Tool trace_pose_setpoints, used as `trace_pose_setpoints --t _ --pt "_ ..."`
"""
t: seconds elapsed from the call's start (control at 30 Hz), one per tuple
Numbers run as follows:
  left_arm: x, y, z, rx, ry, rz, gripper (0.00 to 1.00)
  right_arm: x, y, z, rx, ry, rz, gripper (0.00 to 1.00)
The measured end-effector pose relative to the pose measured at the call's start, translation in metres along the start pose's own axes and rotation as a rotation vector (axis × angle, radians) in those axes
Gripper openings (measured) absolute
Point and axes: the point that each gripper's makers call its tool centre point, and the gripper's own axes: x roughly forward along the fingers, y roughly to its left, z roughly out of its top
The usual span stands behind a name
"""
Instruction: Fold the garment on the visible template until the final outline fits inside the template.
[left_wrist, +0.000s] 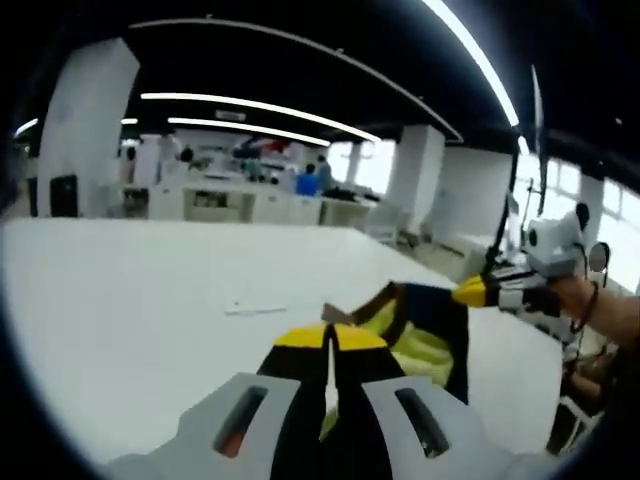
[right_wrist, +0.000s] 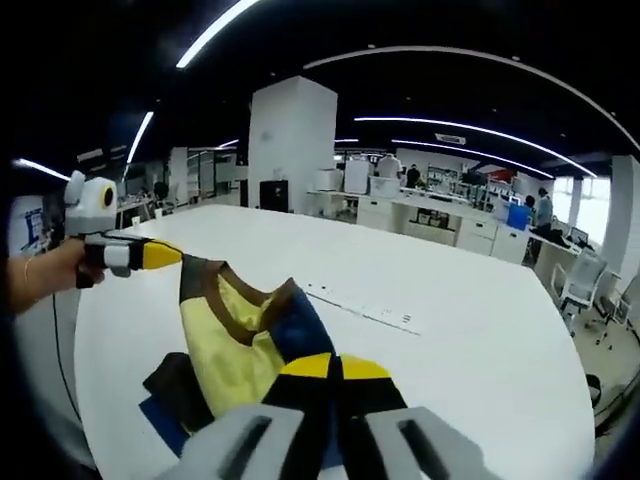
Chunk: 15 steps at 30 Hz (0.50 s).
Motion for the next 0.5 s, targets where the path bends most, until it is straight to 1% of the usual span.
trace_pose_setpoints --t 0.03,0.07,0.13,0.17,0.27,0.3,0.33,0.4,0.43,0.5 --pt "0.003 0.001 0.003 -0.005 -0.008 0.003 0.00 0.001 -0.002 0.001 0.007 -0.002 -0.004 0.00" --pt "0.009 0.002 0.009 -0.009 -0.021 0.005 0.00 0.004 -0.008 0.003 0.037 -0.005 -0.010 0.00" --pt "0.021 0.008 0.016 -0.016 -0.041 0.018 0.00 0.010 -0.017 0.007 0.071 -0.022 -0.019 0.00" --pt "0.026 0.009 0.018 -0.020 -0.043 0.018 0.00 0.012 -0.020 0.007 0.081 -0.021 -0.021 0.00" --pt "0.044 0.019 0.022 -0.004 -0.056 0.065 0.00 0.023 -0.031 0.004 0.117 -0.020 -0.047 0.00" --pt "0.051 0.025 0.021 0.023 -0.057 0.092 0.00 0.027 -0.034 0.001 0.147 -0.018 -0.051 0.00" --pt "0.058 0.028 0.018 0.010 -0.046 0.098 0.00 0.031 -0.036 0.000 0.154 -0.020 -0.059 0.00" --pt "0.070 0.032 0.014 -0.021 -0.049 0.098 0.00 0.039 -0.042 -0.006 0.165 -0.005 -0.077 0.00" --pt "0.075 0.036 0.010 -0.032 -0.042 0.112 0.00 0.043 -0.045 -0.008 0.175 -0.007 -0.081 0.00" --pt "0.085 0.045 0.002 -0.058 -0.029 0.135 0.00 0.051 -0.050 -0.014 0.222 0.000 -0.094 0.00"
